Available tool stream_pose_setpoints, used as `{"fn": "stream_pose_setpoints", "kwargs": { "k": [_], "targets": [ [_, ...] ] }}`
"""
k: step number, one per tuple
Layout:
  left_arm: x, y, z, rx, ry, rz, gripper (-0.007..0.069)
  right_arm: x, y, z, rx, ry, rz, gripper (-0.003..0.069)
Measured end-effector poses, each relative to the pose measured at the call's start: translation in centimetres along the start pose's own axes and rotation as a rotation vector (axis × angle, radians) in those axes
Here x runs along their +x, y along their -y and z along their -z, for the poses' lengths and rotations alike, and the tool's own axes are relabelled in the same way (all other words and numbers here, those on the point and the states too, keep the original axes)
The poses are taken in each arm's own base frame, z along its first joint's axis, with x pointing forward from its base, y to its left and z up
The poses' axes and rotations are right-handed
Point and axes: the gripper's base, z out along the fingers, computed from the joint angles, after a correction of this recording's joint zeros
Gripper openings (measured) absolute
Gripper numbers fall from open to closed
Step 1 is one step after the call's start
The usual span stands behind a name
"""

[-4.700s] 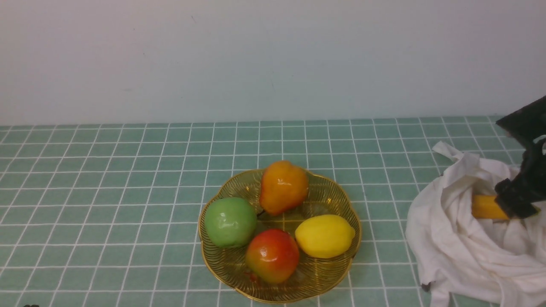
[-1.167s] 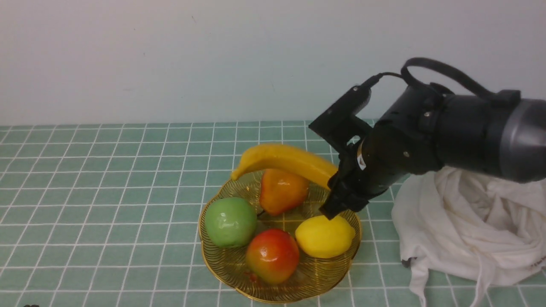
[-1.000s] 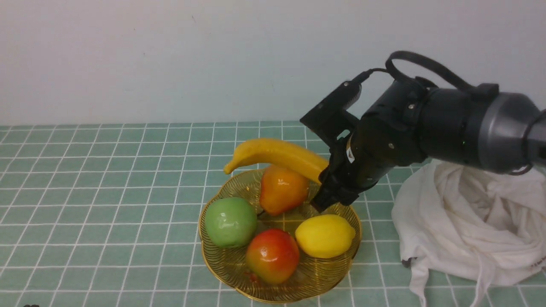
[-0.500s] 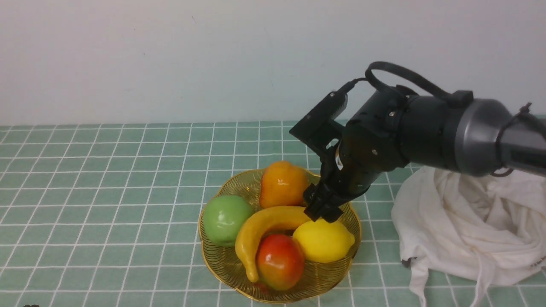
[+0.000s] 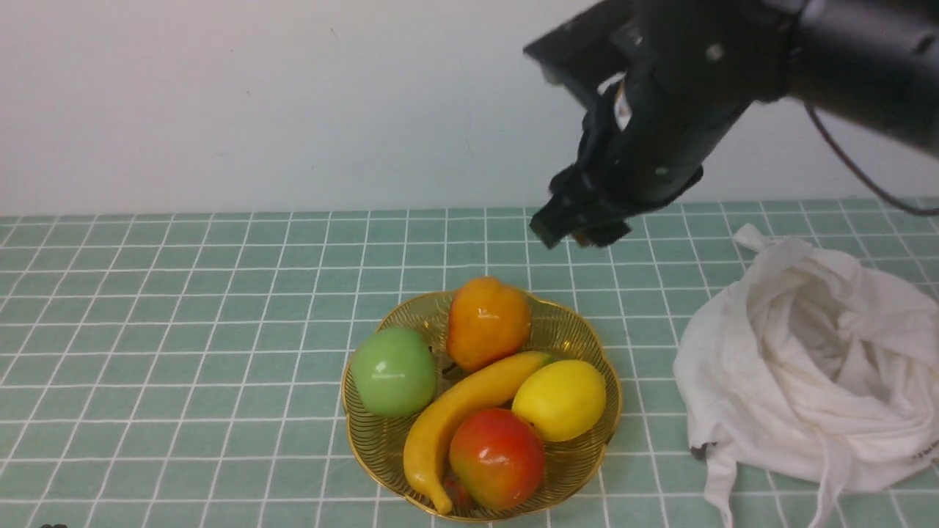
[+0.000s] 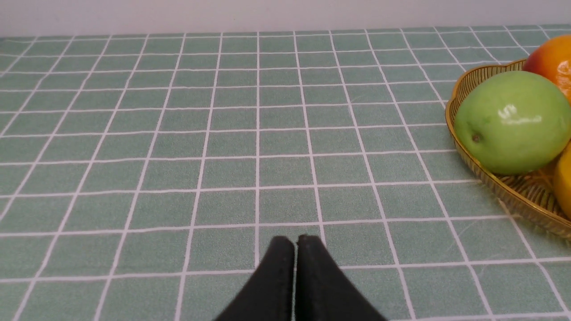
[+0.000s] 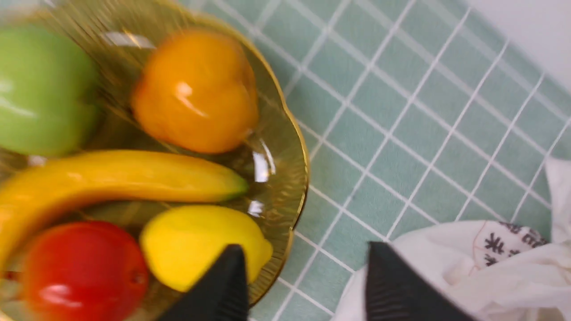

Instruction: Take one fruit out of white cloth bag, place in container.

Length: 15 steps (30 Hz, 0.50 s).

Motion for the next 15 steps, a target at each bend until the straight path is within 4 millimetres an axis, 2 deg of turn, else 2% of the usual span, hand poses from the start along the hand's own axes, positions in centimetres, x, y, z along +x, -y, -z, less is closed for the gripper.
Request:
{"fn": "stream_pose_setpoints", "kwargs": {
  "k": [2,4,5,6,8,11,15],
  "targets": [
    [0.0,0.0,0.0,0.000,0.000,0.000,-0.0008,0.4,0.6,2.8,0.001,0.056,-0.030,0.0165],
    [0.0,0.0,0.0,0.000,0.000,0.000,-0.0008,1.7,1.5,7.1,0.001,0.139,-0.091,0.0050],
    [0.0,0.0,0.0,0.000,0.000,0.000,-0.0008,2.6,1.9,9.2,-0.001,0.183,-0.125,0.0019],
    [0.0,0.0,0.0,0.000,0.000,0.000,-0.0008,2.9,2.1,10.0,-0.001,0.201,-0.133,0.0015],
    [0.0,0.0,0.0,0.000,0.000,0.000,-0.0008,4.7,2.7,12.8,-0.006,0.258,-0.169,-0.0005],
    [0.0,0.0,0.0,0.000,0.000,0.000,-0.0008,8.5,3.4,17.0,-0.019,0.429,-0.198,-0.0013],
    [0.0,0.0,0.0,0.000,0.000,0.000,-0.0008,13.0,3.6,19.3,-0.028,0.613,-0.199,-0.0014]
  ]
}}
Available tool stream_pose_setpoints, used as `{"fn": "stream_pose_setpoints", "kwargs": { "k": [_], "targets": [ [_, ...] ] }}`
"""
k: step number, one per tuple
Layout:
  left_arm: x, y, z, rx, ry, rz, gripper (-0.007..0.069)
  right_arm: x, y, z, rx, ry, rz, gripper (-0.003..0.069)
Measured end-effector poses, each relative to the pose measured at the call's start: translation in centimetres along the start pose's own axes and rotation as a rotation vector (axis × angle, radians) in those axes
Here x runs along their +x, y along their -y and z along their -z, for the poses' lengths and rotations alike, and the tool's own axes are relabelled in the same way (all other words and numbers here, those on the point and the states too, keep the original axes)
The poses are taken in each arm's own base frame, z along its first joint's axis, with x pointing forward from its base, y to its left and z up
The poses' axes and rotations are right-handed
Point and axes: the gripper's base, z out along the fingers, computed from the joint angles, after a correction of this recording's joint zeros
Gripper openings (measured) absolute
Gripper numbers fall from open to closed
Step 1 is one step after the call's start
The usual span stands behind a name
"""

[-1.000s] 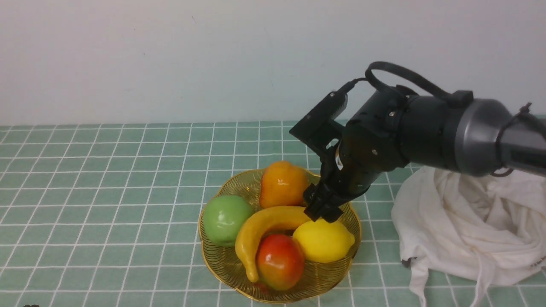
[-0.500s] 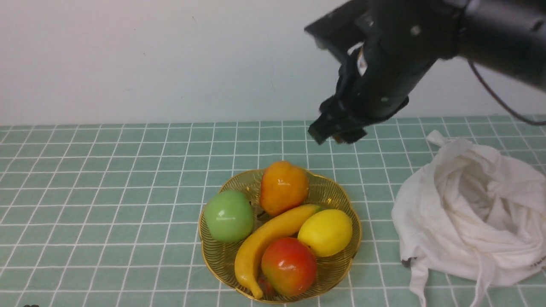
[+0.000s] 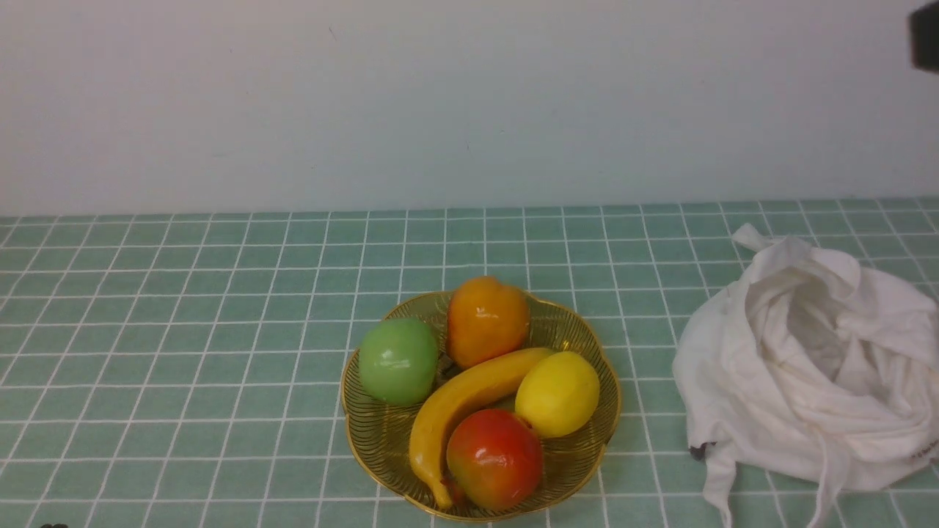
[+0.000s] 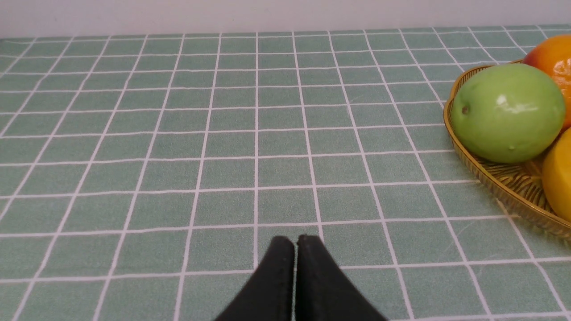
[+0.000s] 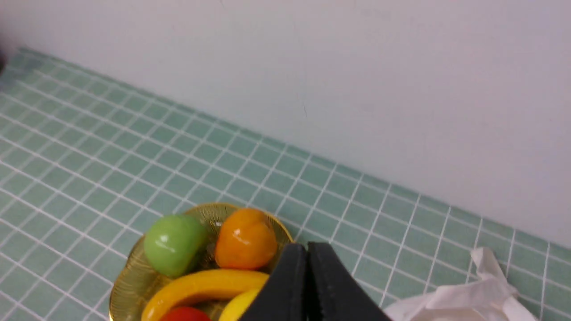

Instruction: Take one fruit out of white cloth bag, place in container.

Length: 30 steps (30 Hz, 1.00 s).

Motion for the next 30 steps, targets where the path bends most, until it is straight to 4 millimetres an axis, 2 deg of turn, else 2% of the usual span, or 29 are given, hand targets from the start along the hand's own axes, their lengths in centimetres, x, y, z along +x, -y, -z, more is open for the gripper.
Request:
{"fn": "stream_pose_setpoints", "kwargs": {
  "k": [2,3,4,8,9,11,14,18,30],
  "targets": [
    [0.0,0.0,0.0,0.000,0.000,0.000,-0.0008,2.4,0.4,2.0,-0.020,0.101,0.001,-0.0014],
    [0.0,0.0,0.0,0.000,0.000,0.000,-0.0008,3.6,0.4,2.4,-0.027,0.122,0.001,-0.0014],
    [0.0,0.0,0.0,0.000,0.000,0.000,-0.0008,3.5,0.5,2.8,-0.029,0.143,-0.001,-0.0014],
    [0.0,0.0,0.0,0.000,0.000,0.000,-0.0008,8.1,0.8,5.3,-0.080,0.343,-0.050,-0.0014],
    [0.0,0.0,0.0,0.000,0.000,0.000,-0.0008,8.5,0.8,5.5,-0.085,0.362,-0.052,-0.0014],
    [0.0,0.0,0.0,0.000,0.000,0.000,-0.0008,10.7,0.9,6.4,-0.117,0.467,-0.087,-0.0014],
    [0.0,0.0,0.0,0.000,0.000,0.000,-0.0008,12.5,0.9,6.9,-0.144,0.540,-0.116,-0.0014],
    [0.0,0.0,0.0,0.000,0.000,0.000,-0.0008,13.4,0.8,7.0,-0.162,0.590,-0.127,-0.0014],
    [0.0,0.0,0.0,0.000,0.000,0.000,-0.0008,13.5,0.8,7.0,-0.167,0.611,-0.125,-0.0014]
  ]
}}
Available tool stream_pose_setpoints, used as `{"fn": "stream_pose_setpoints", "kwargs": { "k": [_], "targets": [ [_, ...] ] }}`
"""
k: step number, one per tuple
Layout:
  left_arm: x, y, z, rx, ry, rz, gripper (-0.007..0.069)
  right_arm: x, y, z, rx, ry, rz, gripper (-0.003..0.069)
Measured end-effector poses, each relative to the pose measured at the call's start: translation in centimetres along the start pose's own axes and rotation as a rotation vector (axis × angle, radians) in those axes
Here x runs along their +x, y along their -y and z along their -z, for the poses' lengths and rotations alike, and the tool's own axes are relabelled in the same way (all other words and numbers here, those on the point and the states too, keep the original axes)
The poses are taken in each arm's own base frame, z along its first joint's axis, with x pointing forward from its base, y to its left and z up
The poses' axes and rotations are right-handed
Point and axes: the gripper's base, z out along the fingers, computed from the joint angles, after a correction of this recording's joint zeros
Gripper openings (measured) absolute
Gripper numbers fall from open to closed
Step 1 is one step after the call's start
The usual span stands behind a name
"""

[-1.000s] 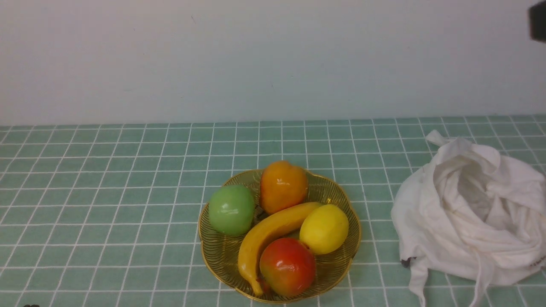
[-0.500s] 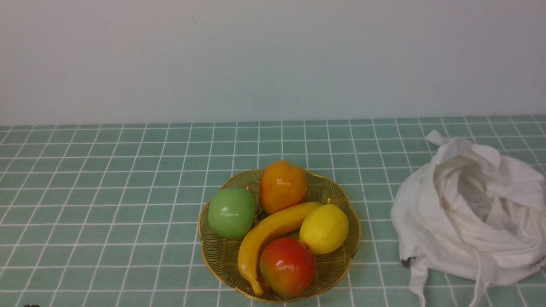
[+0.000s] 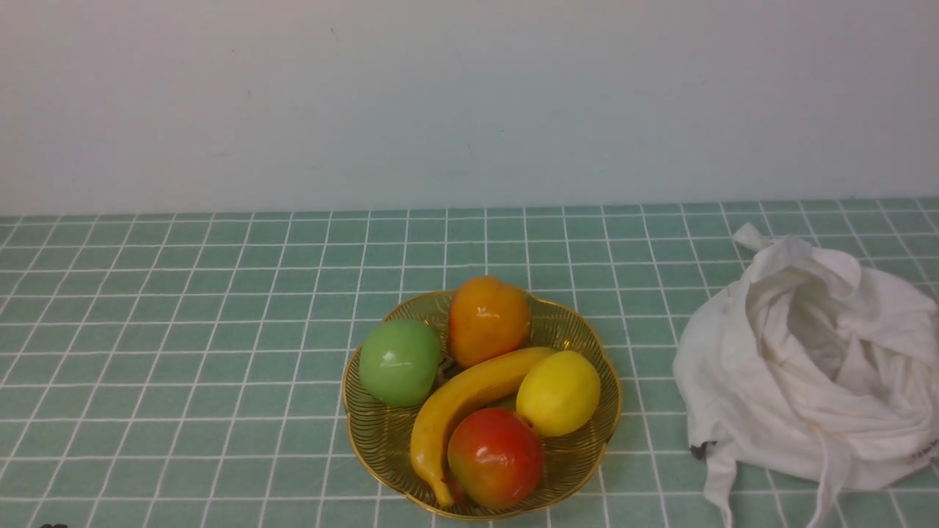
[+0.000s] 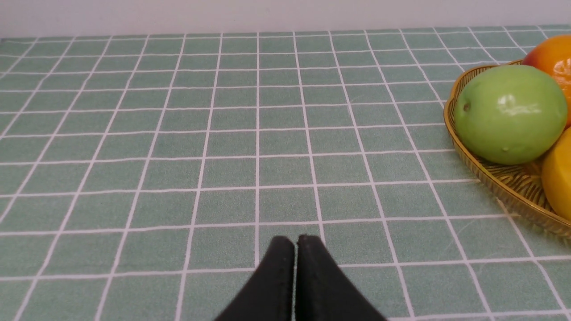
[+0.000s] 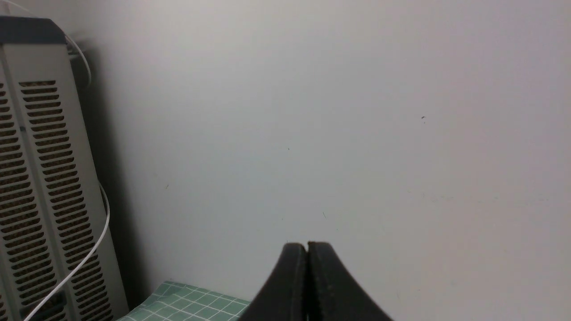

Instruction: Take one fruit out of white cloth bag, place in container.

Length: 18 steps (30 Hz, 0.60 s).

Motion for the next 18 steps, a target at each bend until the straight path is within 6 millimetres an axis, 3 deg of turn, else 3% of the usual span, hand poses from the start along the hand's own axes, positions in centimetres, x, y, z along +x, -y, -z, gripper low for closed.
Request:
{"fn": "stream_pose_setpoints", "kwargs": {
  "k": [18],
  "targets": [
    [0.00,0.00,0.00,0.000,0.000,0.000,-0.0008,0.07,-0.57,0.02,-0.062,-0.007,0.038,-0.0014]
  ]
}}
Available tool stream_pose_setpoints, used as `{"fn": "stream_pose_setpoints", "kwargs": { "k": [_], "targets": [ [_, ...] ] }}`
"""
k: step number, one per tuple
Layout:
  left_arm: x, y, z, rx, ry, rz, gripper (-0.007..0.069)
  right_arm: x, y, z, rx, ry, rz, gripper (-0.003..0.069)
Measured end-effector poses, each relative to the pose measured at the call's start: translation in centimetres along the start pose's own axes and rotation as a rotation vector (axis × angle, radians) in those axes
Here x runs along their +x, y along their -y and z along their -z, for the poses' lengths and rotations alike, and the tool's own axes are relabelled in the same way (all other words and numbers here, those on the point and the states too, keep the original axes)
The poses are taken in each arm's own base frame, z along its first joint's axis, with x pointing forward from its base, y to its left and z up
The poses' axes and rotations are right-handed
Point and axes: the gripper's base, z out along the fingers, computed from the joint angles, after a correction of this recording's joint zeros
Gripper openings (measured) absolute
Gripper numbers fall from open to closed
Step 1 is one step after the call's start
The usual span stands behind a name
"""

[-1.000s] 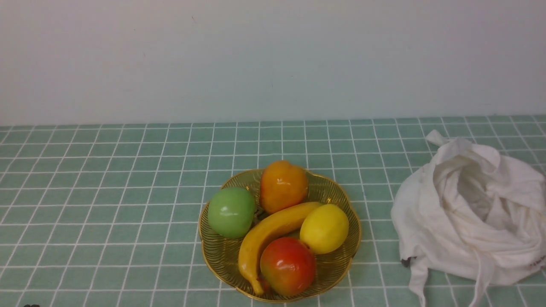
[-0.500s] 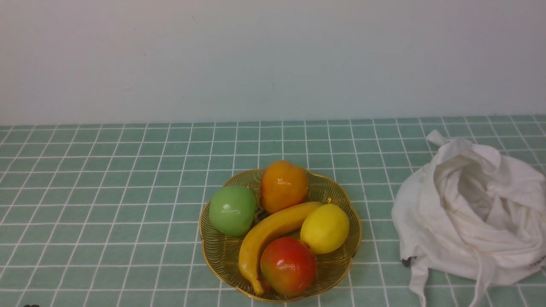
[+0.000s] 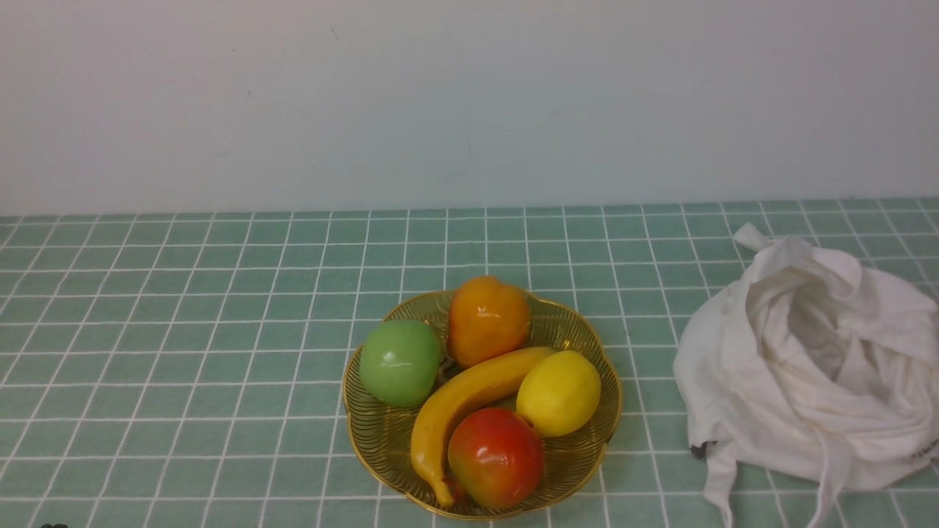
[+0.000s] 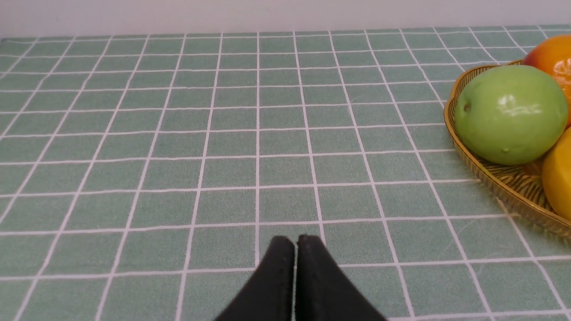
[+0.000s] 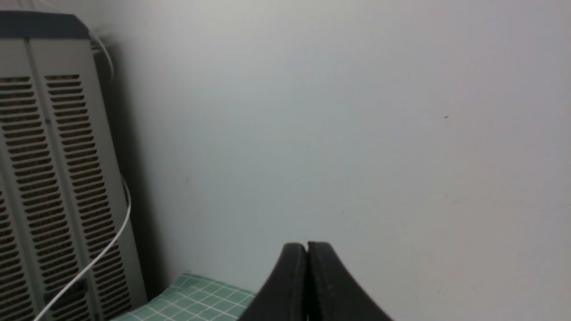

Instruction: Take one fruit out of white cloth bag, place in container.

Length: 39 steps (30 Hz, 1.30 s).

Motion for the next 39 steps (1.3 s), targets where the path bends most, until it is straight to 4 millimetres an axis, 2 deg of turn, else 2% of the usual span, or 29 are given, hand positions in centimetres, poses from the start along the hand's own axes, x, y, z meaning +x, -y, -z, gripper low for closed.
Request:
{"fn": "stream_pose_setpoints", "kwargs": {
  "k": [6,11,13,15,16,18,21,24,39],
  "targets": [
    [0.0,0.0,0.0,0.000,0.000,0.000,-0.0008,0.1,-0.3,0.1,-0.030,0.000,0.034,-0.0014],
    [0.0,0.0,0.0,0.000,0.000,0.000,-0.0008,2.0,0.1,0.9,0.048,-0.012,0.066,-0.0014],
    [0.0,0.0,0.0,0.000,0.000,0.000,-0.0008,3.8,0.5,1.2,0.136,-0.041,0.100,-0.0015],
    [0.0,0.0,0.0,0.000,0.000,0.000,-0.0008,6.9,1.3,1.4,0.279,-0.111,0.161,-0.0015],
    [0.0,0.0,0.0,0.000,0.000,0.000,-0.0008,7.8,1.5,1.5,0.316,-0.131,0.176,-0.0015],
    [0.0,0.0,0.0,0.000,0.000,0.000,-0.0008,11.2,2.4,2.0,0.440,-0.211,0.211,-0.0015],
    [0.0,0.0,0.0,0.000,0.000,0.000,-0.0008,15.8,3.6,2.6,0.559,-0.345,0.201,-0.0015],
    [0.0,0.0,0.0,0.000,0.000,0.000,-0.0008,19.0,4.2,3.3,0.618,-0.471,0.176,-0.0015],
    [0.0,0.0,0.0,0.000,0.000,0.000,-0.0008,19.0,4.3,3.4,0.636,-0.463,0.178,-0.0015]
  ]
}}
